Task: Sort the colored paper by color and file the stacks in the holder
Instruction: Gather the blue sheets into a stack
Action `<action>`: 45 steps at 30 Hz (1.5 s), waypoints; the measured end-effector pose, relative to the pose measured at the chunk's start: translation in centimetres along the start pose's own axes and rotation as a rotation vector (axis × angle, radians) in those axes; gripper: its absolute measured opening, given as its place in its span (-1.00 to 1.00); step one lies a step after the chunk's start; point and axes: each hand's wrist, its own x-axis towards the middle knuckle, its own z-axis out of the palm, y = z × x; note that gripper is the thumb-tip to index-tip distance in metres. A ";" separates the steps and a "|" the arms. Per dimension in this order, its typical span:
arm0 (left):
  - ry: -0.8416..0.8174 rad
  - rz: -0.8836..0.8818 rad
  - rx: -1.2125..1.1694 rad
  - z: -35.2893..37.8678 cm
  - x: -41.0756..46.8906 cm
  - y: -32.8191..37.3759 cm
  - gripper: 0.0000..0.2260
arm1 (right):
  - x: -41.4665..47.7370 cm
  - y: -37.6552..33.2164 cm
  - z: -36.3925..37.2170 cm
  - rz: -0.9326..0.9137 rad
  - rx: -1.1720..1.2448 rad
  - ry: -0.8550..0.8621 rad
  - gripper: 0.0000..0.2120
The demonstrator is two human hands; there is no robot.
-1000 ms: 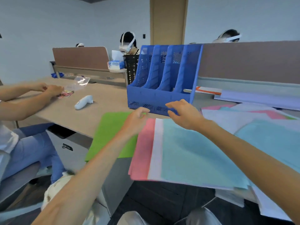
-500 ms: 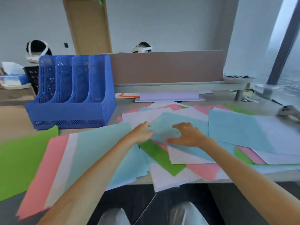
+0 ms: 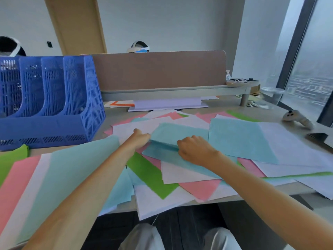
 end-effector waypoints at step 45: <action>-0.045 0.254 -0.662 3.7 -2.0 2.4 -0.72 | -0.7 3.4 4.2 0.342 0.592 -0.051 -0.55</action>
